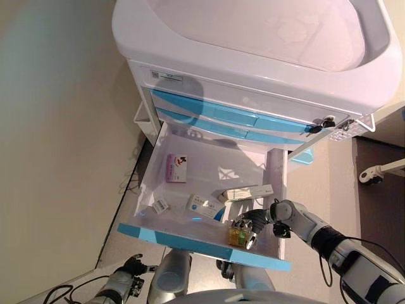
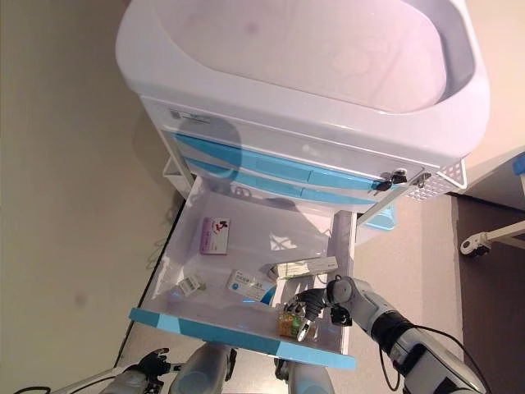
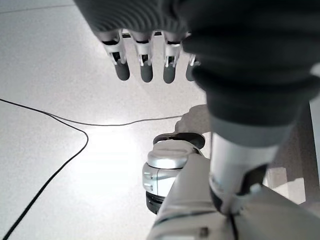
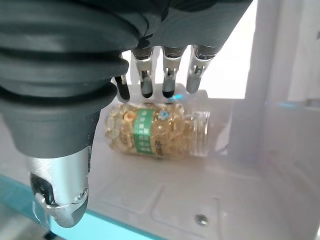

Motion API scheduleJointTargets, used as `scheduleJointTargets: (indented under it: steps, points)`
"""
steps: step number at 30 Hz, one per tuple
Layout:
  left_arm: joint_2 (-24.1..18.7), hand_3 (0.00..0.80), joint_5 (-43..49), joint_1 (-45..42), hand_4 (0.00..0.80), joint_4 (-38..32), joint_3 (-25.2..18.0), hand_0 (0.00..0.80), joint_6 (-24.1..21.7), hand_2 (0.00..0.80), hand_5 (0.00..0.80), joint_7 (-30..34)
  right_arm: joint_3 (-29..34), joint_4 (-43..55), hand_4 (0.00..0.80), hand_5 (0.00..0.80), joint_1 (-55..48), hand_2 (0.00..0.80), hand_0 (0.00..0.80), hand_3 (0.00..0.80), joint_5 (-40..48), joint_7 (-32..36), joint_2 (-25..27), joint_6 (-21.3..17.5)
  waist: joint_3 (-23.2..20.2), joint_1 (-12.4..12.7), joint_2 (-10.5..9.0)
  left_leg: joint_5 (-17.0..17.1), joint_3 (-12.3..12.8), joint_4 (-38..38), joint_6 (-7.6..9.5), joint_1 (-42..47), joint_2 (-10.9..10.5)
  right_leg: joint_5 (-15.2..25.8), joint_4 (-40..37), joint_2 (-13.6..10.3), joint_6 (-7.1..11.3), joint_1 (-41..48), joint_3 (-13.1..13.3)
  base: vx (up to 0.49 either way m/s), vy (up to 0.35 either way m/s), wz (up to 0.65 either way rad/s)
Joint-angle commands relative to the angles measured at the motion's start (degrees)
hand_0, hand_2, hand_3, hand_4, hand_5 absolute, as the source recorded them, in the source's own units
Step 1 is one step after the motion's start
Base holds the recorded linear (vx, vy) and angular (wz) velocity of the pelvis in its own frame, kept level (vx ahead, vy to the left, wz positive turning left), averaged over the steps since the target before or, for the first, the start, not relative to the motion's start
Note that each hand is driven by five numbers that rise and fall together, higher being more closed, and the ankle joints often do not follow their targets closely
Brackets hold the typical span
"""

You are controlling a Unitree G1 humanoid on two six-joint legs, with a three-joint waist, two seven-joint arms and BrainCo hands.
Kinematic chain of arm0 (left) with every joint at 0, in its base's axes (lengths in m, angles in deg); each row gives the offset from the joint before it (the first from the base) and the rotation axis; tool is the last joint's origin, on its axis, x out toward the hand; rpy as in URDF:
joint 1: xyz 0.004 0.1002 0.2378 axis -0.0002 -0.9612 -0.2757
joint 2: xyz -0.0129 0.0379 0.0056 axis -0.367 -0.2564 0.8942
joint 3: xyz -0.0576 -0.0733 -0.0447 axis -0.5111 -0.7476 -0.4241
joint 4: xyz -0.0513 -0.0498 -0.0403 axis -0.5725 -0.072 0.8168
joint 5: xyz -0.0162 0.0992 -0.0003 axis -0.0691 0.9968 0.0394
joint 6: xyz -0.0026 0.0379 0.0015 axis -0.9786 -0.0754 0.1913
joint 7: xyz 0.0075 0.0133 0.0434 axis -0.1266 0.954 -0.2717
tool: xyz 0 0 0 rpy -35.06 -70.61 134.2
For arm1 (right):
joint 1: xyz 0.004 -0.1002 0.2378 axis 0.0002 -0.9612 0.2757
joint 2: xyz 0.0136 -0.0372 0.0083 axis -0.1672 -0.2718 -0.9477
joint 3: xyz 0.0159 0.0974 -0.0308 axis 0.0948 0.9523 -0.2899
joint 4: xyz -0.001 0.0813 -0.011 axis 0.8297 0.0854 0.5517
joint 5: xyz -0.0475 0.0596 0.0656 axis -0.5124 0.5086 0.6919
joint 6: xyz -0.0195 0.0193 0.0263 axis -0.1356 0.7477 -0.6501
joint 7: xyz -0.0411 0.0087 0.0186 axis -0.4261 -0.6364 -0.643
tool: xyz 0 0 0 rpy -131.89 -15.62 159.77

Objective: Open the drawer and pick up the medicine

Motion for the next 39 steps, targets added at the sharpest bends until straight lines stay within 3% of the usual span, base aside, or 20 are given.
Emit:
scheduleJointTargets:
  steps: [1,11,14,21,34,39]
  points:
    - [0.12,0.0,-1.26,0.83,0.0,1.35,-0.56,0.0,-0.51,0.0,0.0,-0.78,-3.52,-0.4,0.0,0.0,-4.55,0.0,0.0,0.0,1.7,-0.77,-2.15,0.09,0.91,0.66,-0.17,-1.09,1.07,0.6,2.27,-1.16,-3.19,5.76,-0.29,-2.26,3.98,-2.26,2.0,0.0,0.0,0.0]
    - [-0.11,0.0,-0.91,1.07,0.0,2.32,-0.28,0.0,-0.3,0.0,0.0,-1.16,-0.5,-12.01,0.0,0.0,-6.11,0.0,0.0,0.0,-3.56,-5.73,-6.53,0.07,2.63,0.97,0.54,-0.88,0.49,1.19,2.37,-2.15,-3.45,6.01,-0.24,-2.5,3.79,-2.74,1.49,-0.006,0.001,0.06]
    - [0.14,0.0,-1.33,1.52,0.0,2.06,0.32,0.0,0.02,0.0,0.0,-1.1,0.91,-19.83,0.0,0.0,-6.01,0.0,0.0,0.0,-8.68,-8.99,-9.27,0.47,3.77,1.25,1.39,-0.59,0.19,1.37,2.34,-2.94,-3.56,6.0,-0.14,-2.67,3.7,-3.2,1.15,0.0,0.0,0.0]
    - [0.36,0.0,-0.7,2.3,0.0,2.08,1.49,0.0,0.38,0.0,0.0,-1.52,1.42,-22.26,0.0,0.0,-5.91,0.0,0.0,0.0,-13.21,-10.64,-10.45,0.54,5.11,1.49,2.11,-0.38,-0.27,1.37,2.37,-3.4,-3.9,5.99,0.12,-2.98,3.7,-3.37,0.6,0.0,0.001,0.01]
    - [-0.58,0.0,0.33,3.18,0.0,2.01,1.73,0.0,0.89,0.0,0.0,-2.55,-3.08,-10.86,0.0,0.0,-0.35,0.0,0.0,0.0,-19.12,-10.07,-5.19,-2.96,5.14,2.1,2.04,-0.34,-1.86,1.54,2.4,-3.97,-4.42,5.47,1.21,-3.64,3.78,-3.89,0.59,0.002,-0.004,0.06]
    - [-0.58,0.0,1.02,3.51,0.0,2.26,0.83,0.0,0.72,0.0,0.0,-3.43,-4.7,3.3,0.0,0.0,1.51,0.0,0.0,0.0,-17.26,-8.43,-1.89,-6.49,5.12,2.14,1.56,-0.09,-2.54,1.29,2.36,-4.17,-4.34,5.3,1.11,-3.68,3.74,-4.02,0.4,-0.012,-0.001,0.11]
